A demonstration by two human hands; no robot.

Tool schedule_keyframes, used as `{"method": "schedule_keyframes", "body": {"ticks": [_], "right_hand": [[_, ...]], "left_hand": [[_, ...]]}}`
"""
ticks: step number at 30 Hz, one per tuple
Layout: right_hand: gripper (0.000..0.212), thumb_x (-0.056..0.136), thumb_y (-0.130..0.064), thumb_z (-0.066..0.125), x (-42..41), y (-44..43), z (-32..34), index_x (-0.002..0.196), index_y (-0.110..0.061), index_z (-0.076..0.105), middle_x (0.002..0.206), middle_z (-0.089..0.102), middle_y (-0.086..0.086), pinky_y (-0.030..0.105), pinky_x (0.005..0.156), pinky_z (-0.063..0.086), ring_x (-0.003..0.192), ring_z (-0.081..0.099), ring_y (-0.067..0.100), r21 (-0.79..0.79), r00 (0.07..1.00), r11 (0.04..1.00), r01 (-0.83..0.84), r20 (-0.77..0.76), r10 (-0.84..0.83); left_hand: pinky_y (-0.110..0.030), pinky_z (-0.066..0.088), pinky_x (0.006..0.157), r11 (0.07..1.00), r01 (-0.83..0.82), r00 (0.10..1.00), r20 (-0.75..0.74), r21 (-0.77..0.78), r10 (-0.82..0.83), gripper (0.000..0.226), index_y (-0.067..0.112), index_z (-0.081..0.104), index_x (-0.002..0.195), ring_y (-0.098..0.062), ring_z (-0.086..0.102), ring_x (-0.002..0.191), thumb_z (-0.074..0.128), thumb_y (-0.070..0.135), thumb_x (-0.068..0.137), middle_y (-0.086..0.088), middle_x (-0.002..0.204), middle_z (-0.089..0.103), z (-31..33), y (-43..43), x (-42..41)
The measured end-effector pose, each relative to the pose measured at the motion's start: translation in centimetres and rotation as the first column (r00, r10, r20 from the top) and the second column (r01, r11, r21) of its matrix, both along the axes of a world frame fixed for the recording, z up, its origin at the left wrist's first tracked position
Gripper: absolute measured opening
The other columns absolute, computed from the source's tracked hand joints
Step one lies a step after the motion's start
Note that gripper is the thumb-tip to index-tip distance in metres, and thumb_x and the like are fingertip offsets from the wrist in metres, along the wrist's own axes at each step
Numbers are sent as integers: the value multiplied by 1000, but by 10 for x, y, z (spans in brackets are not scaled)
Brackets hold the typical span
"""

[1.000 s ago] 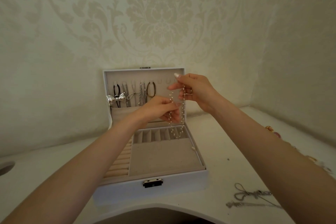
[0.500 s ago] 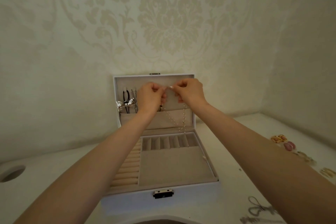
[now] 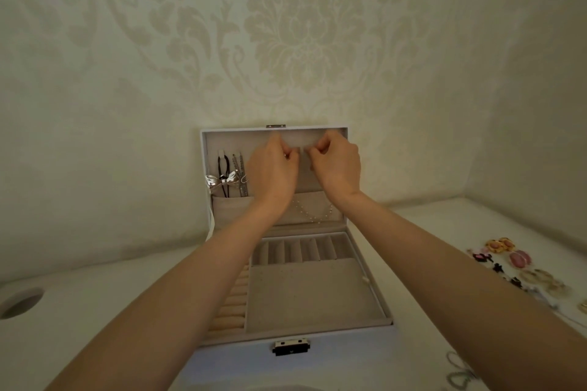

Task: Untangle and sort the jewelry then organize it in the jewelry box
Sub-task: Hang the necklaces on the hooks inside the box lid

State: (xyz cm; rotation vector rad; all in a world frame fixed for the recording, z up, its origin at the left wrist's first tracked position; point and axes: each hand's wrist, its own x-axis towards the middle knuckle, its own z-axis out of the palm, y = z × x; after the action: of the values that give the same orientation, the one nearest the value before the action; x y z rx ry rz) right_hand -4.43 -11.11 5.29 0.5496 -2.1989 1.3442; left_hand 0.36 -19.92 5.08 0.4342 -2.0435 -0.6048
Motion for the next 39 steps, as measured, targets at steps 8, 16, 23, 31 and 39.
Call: {"method": "schedule_keyframes", "body": {"ticks": [8,16,23,31,39], "right_hand": [[5,88,-4,62,14,12,-25,90,-6,66,81,67,11,26,50,55,59,65,19,-261,923,932,-251,226,312],[21,86,-23,70,28,19,-35,95,-5,71,67,65,4,20,51,48,52,58,11,-333,761,891,-308,476,441],[15,84,-15,71,34,30,-41,83,0,68,60,61,2,14,50,47,49,56,5,-348,659,857,-380,548,514],[18,83,-4,66,33,47,-47,68,-12,64,65,63,3,20,57,50,63,59,12,-187,736,900,-393,524,430],[11,78,-9,72,34,55,-55,75,1,68,68,65,10,32,66,47,66,58,16,18,837,924,-382,431,338]], "left_hand": [[-27,36,63,978,205,978,21,49,-206,28,9,54,105,-15,56,73,66,24,86,8,74,55,-23,3,20],[-29,42,71,966,190,934,270,178,-233,25,14,54,102,-23,62,97,66,26,84,-3,95,68,-36,13,35],[-33,44,66,956,288,893,376,-54,-247,41,18,41,126,-26,61,83,54,12,87,-4,87,65,-38,14,49],[-31,43,82,843,421,873,401,-335,-277,47,16,44,134,-21,52,109,52,9,88,-5,124,50,-53,6,44],[-34,37,94,765,412,869,467,-495,-165,61,9,38,139,-25,38,121,61,8,82,-8,135,39,-61,-1,38]]}}
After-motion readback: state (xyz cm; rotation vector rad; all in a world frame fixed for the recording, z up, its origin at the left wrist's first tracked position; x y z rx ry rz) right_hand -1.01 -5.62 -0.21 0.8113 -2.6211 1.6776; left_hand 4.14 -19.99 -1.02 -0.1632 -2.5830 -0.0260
